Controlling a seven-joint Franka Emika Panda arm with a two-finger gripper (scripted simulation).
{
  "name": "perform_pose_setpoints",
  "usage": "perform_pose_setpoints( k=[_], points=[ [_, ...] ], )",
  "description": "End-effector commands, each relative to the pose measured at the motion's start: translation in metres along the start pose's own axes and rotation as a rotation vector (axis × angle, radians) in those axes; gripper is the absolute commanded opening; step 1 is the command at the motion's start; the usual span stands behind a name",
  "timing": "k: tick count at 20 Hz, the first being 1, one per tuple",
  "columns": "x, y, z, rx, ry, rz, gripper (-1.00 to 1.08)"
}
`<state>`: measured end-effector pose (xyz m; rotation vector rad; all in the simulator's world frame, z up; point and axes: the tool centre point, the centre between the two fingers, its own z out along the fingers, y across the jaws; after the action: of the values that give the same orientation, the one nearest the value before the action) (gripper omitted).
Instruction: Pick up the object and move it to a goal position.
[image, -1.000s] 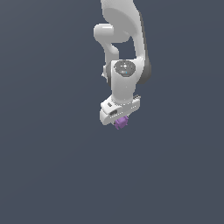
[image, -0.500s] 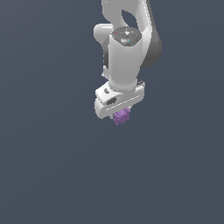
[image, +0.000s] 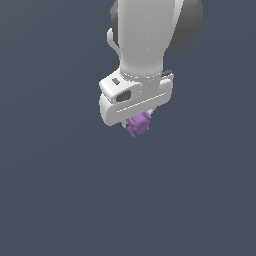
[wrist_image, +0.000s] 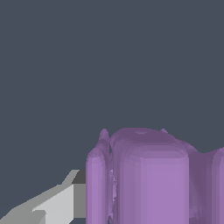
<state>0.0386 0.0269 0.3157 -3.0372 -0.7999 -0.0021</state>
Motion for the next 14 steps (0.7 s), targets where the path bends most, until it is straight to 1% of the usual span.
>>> perform_pose_setpoints(
  k=[1, 7, 14],
  points=[
    [0.005, 0.005, -0.018, 0.000, -0.001, 0.000, -1.00],
    [0.016, 0.014, -0.051, 0.000, -0.001, 0.000, -1.00],
    [0.023, 0.020, -0.072, 0.000, -0.001, 0.000, -1.00]
  ],
)
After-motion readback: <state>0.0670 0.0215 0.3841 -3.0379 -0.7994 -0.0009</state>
